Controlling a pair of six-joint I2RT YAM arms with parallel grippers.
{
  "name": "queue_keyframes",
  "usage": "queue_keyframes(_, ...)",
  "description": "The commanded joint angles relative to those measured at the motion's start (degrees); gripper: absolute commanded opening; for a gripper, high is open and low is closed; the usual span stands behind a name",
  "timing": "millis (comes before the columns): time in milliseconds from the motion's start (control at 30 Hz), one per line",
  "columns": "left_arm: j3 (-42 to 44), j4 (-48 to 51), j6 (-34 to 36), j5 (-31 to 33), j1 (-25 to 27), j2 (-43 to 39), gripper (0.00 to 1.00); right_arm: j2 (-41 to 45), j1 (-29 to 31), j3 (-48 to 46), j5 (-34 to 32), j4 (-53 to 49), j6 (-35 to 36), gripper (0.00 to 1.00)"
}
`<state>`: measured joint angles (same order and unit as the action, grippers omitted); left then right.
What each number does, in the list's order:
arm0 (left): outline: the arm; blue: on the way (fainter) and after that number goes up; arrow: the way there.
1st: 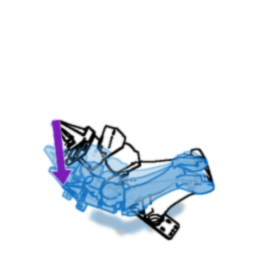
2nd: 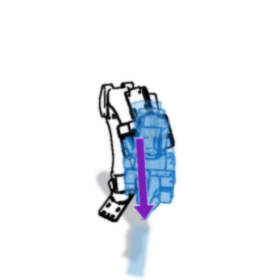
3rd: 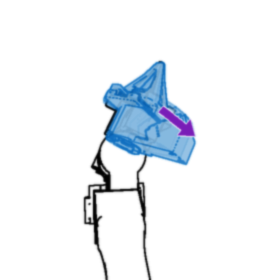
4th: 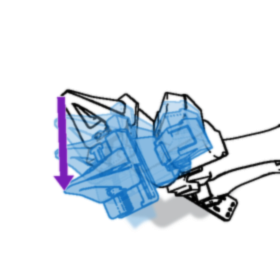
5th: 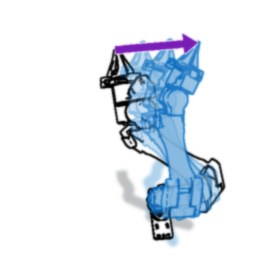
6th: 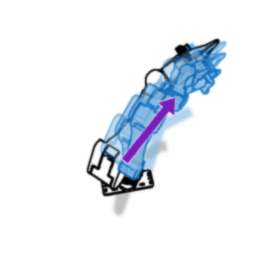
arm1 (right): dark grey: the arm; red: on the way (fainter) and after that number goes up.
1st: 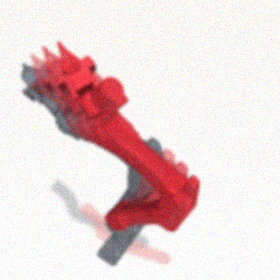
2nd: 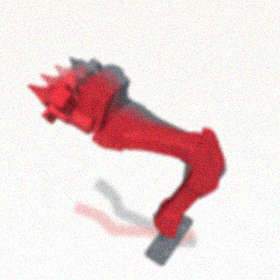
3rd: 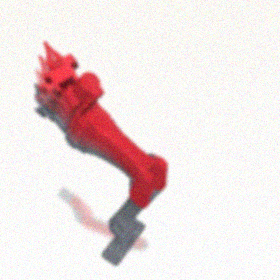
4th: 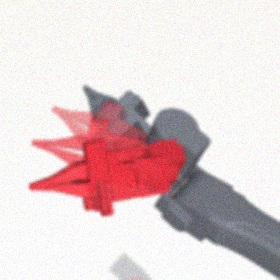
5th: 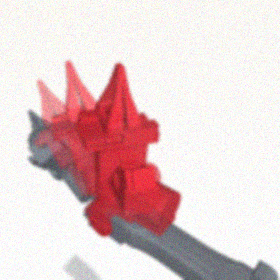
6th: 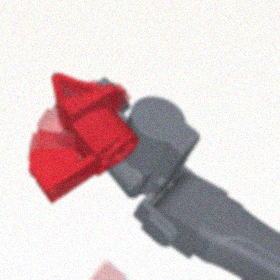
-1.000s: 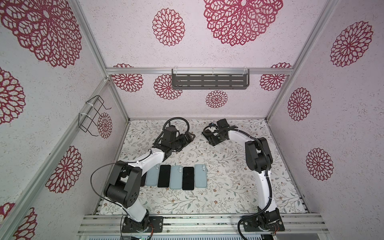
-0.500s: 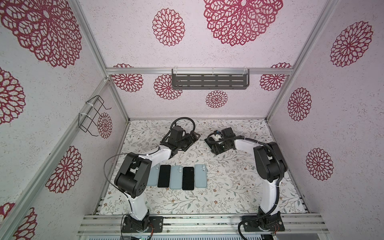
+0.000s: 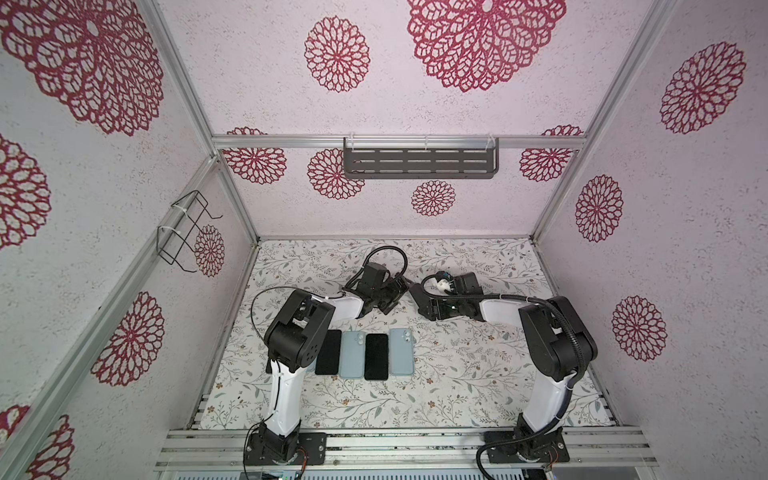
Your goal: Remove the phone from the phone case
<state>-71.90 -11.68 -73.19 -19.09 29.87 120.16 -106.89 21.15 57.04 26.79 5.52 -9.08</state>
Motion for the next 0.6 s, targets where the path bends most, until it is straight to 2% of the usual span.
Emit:
queue_keyframes(0,-0.71,-1.99,-3.28,0.32,0.31,2.05,0.97,1.17,0.14,-2.64,6.73,0.36,-3.98,0.56)
queue_keyframes(100,-1.09,-4.30,-5.15,0.02,0.54,3.44,0.96,2.07,0.20,-4.02,8.89,2.49,-4.59,0.56)
queue_keyframes(267,-1.67,-4.35,-5.75,0.39,0.72,3.98,0.87,3.66,0.14,-5.72,10.39,4.05,-5.45,0.55)
queue_keyframes(333,-1.90,-4.55,-5.74,0.37,0.76,4.34,0.80,4.46,0.29,-6.63,11.78,5.54,-6.35,0.54)
queue_keyframes(500,-1.67,-6.37,-6.78,-0.37,0.85,4.91,0.57,5.60,0.80,-7.17,12.11,5.20,-6.69,0.53)
queue_keyframes(567,-1.73,-6.42,-6.79,-0.43,0.98,4.88,0.51,5.87,1.01,-7.28,11.96,5.20,-6.94,0.53)
